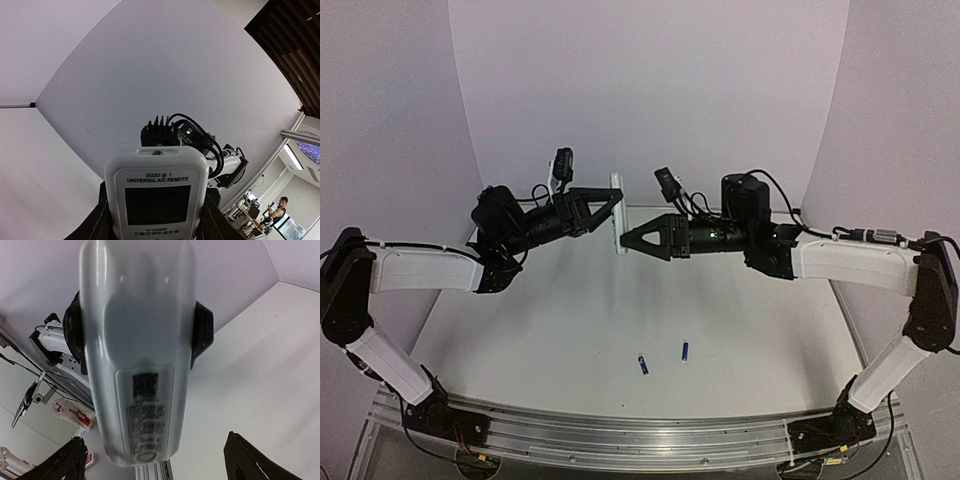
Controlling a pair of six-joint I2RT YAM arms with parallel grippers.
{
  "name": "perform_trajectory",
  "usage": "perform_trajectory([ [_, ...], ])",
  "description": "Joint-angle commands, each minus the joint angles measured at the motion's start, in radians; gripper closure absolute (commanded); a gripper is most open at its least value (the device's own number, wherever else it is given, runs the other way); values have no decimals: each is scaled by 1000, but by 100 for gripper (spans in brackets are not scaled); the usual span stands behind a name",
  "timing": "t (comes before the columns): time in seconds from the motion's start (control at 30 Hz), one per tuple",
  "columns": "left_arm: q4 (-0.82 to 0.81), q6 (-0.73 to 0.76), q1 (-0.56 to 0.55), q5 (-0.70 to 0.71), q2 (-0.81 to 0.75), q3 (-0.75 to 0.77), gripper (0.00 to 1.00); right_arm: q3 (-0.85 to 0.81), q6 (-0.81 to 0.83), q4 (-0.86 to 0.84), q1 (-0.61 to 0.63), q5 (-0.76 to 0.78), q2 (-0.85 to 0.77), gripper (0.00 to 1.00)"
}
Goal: Load the batteries into the remote control
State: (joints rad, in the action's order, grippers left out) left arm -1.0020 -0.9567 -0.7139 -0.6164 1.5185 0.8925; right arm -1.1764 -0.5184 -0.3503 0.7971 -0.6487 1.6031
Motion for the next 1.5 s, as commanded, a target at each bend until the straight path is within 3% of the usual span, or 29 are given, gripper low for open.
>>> perform_trajectory([
  [0.0,-137,-30,-8,-22,20,35,100,-76,-74,-113,6,-52,59,10],
  [0.07,-117,-20,-10,4,21,38,100,-86,-106,-164,10,-69,78,14],
  [0.23,-54,18,-10,40,11,45,100,-122,-187,-205,18,-108,114,37],
  [0.4,19,65,-9,106,-30,17,95,-116,-179,-213,44,-91,118,70],
  [0.47,95,91,-10,119,-55,18,74,-112,-181,-206,44,-70,119,77],
  [0.53,175,122,-9,135,-95,17,37,-113,-162,-157,44,-50,121,80],
  [0.6,298,159,-9,192,-151,21,8,-137,-96,12,45,-10,116,80],
  [0.63,372,178,-9,226,-181,24,1,-151,-47,103,46,17,112,80],
  [0.8,792,197,-9,423,-280,74,0,-192,180,503,52,275,85,81],
  [1.0,1164,197,-9,535,-217,232,0,-281,311,727,56,468,124,81],
  [1.2,1227,244,-9,458,-47,351,0,-393,378,801,55,583,192,81],
  [1.47,1055,287,-9,263,56,359,0,-454,416,830,54,576,236,79],
])
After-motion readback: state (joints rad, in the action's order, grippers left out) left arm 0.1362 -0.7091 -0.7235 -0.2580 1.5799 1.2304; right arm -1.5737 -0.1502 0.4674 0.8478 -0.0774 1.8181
